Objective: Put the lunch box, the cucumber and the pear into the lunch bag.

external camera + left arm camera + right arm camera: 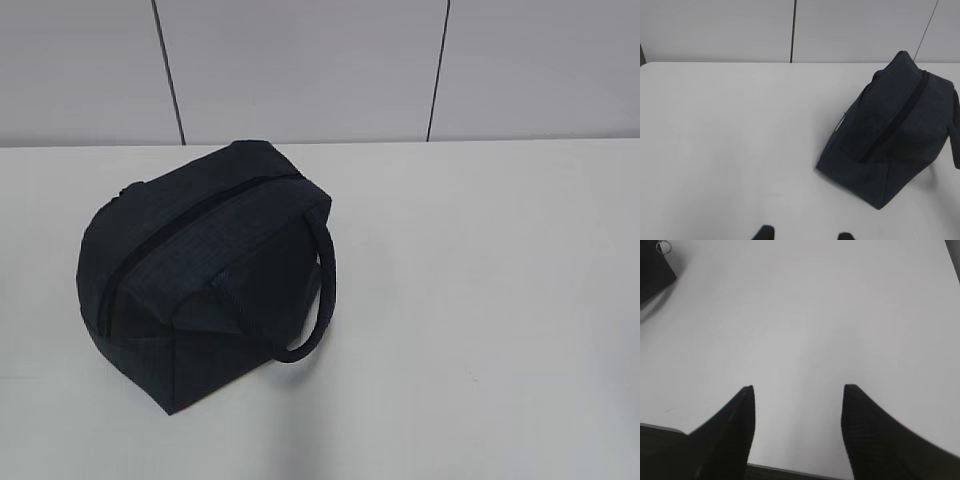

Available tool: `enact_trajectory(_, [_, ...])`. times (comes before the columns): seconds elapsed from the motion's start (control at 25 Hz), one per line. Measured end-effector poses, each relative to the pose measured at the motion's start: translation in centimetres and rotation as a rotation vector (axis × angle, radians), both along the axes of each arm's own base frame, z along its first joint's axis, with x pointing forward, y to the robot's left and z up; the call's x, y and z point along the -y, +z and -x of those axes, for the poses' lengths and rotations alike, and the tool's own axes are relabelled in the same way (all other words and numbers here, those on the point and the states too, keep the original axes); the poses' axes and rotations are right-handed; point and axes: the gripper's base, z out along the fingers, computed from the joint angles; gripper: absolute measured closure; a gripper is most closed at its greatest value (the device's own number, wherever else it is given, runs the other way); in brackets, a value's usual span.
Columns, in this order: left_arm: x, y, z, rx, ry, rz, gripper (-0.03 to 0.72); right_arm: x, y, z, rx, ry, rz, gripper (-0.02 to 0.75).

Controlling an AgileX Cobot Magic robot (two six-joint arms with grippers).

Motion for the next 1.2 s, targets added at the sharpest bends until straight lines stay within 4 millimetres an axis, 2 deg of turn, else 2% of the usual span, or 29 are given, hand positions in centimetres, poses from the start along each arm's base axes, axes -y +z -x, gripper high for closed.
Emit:
enact_trajectory(1.04, [0.16,-0.02,0.04,-0.006,-0.013,0.016,0.449,-0.06,-0.01,0.01,-0.001,0.01,0.003,0.31])
enact_trajectory(1.2, [0.14,-0.03,0.3,0.004,0.041,0.021,0.449,-0.09,-0.01,0.08,0.0,-0.023,0.005,0.31])
